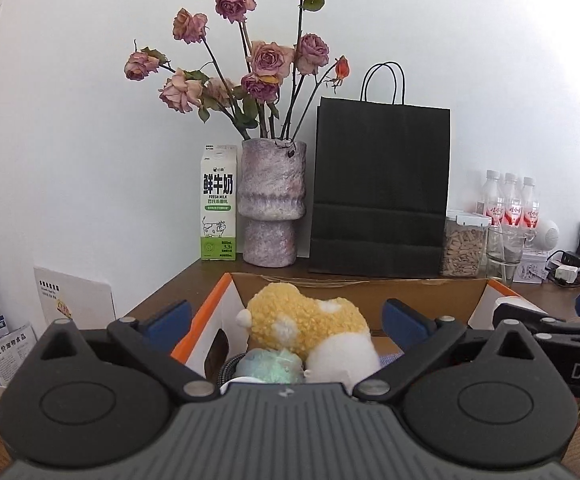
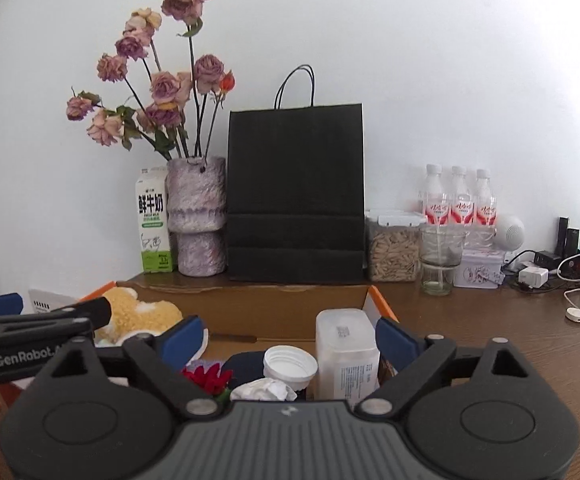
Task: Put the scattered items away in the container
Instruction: 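Open both grippers inside the box to drop the two caps, then grasp the small yellow block beside the box with the right gripper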
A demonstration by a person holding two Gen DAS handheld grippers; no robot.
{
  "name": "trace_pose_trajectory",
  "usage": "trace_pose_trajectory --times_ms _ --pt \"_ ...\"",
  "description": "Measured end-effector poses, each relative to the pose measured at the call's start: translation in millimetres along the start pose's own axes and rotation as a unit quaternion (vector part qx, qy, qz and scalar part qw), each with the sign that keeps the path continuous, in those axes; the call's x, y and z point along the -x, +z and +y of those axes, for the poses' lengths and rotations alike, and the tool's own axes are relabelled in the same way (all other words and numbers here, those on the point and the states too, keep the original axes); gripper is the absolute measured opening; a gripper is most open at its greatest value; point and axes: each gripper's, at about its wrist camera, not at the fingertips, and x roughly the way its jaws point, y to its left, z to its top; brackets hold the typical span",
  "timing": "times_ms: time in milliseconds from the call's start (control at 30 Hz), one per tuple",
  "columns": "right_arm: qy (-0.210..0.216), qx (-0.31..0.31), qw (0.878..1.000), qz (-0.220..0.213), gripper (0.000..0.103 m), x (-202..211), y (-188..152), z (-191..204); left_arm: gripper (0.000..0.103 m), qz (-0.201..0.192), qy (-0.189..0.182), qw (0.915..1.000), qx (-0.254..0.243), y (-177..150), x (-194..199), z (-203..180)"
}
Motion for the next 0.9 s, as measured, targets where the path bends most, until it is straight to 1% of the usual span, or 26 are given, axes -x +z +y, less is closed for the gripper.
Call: trace_pose_trajectory --times_ms 100,300,467,567,667,767,867,900 --pt "0.0 0.007 1.0 -0.011 0.101 8 -4 1 0.103 0.01 0.002 0.9999 0.001 -3 0 0" --pt "-0.001 0.03 0.999 -0.016 0.102 21 -12 7 0.103 0.005 0.006 1.0 0.006 -7 7 4" --pt "-0.001 0.029 0.999 -0.021 0.102 35 -18 5 0.103 0.007 0.01 0.9999 0.008 -11 16 8" --pt "0.007 0.024 1.0 -0.018 0.102 46 -20 2 0.103 0.013 0.012 0.9998 0.009 -14 24 12" --pt "0.019 0.026 0.999 -0.005 0.102 59 -25 2 0.103 0.023 0.009 0.9996 0.012 -19 34 19" --pt "0.037 0.039 0.998 0.022 0.102 66 -32 6 0.103 0.038 0.011 0.9992 0.011 -23 40 27" --pt "0.046 0.06 0.996 0.05 0.099 68 -37 15 0.103 0.057 0.006 0.9982 0.02 -26 45 36" --pt "0.05 0.066 0.995 0.062 0.096 67 -39 18 0.103 0.065 0.003 0.9977 0.02 -28 47 39"
